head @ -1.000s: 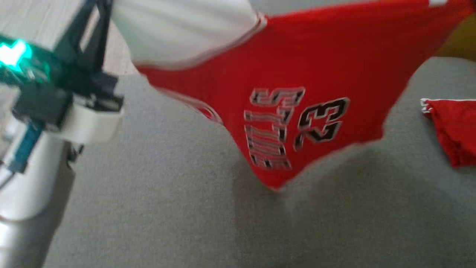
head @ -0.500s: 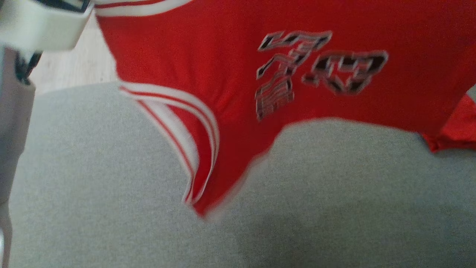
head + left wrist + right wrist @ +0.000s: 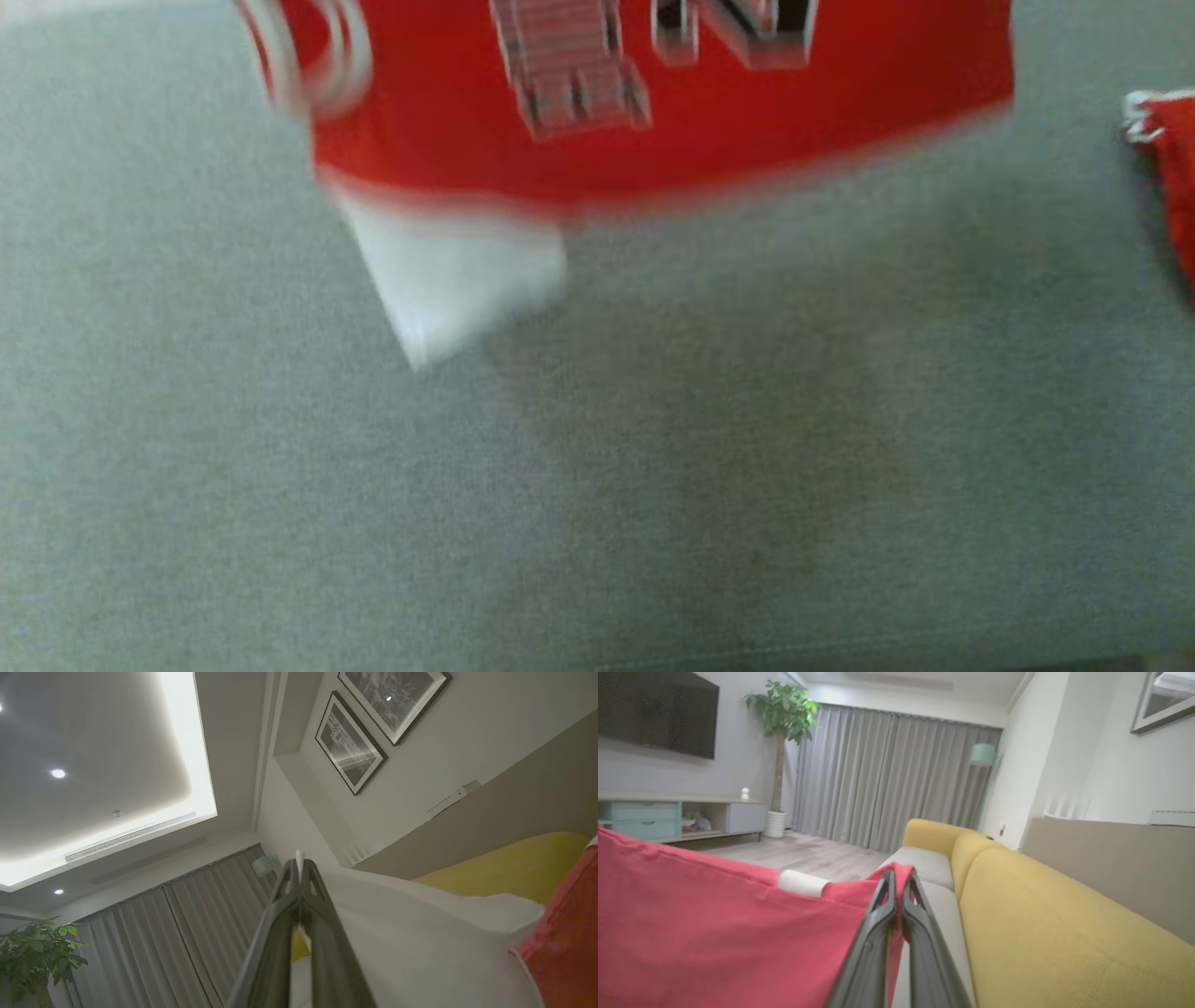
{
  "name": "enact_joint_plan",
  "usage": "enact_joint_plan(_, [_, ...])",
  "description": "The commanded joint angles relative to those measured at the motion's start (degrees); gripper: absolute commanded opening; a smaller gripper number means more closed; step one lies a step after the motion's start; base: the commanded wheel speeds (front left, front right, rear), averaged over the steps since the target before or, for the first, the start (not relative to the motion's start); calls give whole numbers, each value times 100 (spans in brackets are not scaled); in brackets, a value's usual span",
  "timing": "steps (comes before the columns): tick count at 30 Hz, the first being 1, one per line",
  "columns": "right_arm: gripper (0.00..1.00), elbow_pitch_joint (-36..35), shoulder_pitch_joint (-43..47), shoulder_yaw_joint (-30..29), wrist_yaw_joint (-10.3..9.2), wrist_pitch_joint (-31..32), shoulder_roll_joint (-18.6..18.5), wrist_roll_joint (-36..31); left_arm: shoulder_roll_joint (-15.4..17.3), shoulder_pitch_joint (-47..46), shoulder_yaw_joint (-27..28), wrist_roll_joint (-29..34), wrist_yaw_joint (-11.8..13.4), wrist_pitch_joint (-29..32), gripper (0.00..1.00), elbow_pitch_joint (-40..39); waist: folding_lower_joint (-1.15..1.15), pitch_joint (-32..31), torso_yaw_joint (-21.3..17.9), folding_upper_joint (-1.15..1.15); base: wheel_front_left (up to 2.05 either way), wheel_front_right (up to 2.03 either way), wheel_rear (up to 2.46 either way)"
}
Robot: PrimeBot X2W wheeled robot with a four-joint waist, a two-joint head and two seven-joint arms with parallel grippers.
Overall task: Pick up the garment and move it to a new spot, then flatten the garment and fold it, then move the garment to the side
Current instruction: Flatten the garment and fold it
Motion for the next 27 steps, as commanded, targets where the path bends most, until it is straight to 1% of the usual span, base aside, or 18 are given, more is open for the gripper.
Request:
enact_joint_plan(1, [0, 119, -287, -220, 37, -282, 17, -112, 174, -530, 255, 81, 53, -34, 0, -58, -3, 449, 114, 0, 0, 0, 0])
enact_joint_plan(3, [0, 331, -464, -331, 37, -488, 64, -267, 140, -721, 310, 69, 35, -42, 0, -163, -3, 529, 158, 0, 0, 0, 0])
enact_joint_plan(5, [0, 442, -482, -406, 37, -595, 78, -335, 157, -657, 308, 26, 17, -44, 0, -363, -3, 588, 231, 0, 0, 0, 0])
enact_joint_plan(7, [0, 476, -349, -373, 37, -643, 56, -390, 208, -391, 250, -93, 6, -45, 0, -586, -3, 648, 308, 0, 0, 0, 0])
enact_joint_plan(9, [0, 495, -135, -324, 37, -670, 15, -418, 318, 25, 5, -301, 2, -45, 0, -848, -3, 689, 375, 0, 0, 0, 0])
enact_joint_plan(10, [0, 495, -135, -324, 37, -670, 15, -418, 318, 25, 5, -301, 2, -45, 0, -848, -3, 689, 375, 0, 0, 0, 0])
enact_joint_plan(12, [0, 509, 111, -303, 37, -686, -30, -425, 496, 492, -234, -497, 1, -45, 0, -1133, -3, 731, 433, 0, 0, 0, 0])
enact_joint_plan(16, [0, 499, 825, -315, 37, -704, -83, -371, 800, 1707, -572, -745, -1, -46, 0, -1725, -3, 715, 505, 0, 0, 0, 0])
enact_joint_plan(20, [0, 422, 1956, -422, 37, -708, -199, -370, 1018, 3139, -738, -730, 9, -46, 0, -2265, -3, 492, 543, 0, 0, 0, 0])
enact_joint_plan(23, [0, 270, 2990, -785, 37, -709, -289, -467, 1074, 4344, -813, -699, 140, -46, 0, -2604, -3, 244, 531, 0, 0, 0, 0])
enact_joint_plan(25, [0, 105, 3726, -1109, 37, -709, -171, -509, 1086, 5183, -847, -761, 272, -46, 0, -2762, -3, 61, 437, 0, 0, 0, 0])
enact_joint_plan(26, [0, -75, 4423, -1385, 37, -709, -79, -729, 1118, 5963, -929, -808, 374, -46, 0, -2887, -3, -94, 371, 0, 0, 0, 0])
enact_joint_plan(27, [0, -166, 4745, -1546, 37, -709, -34, -832, 1121, 6322, -966, -848, 419, -46, 0, -2954, -3, -160, 346, 0, 0, 0, 0])
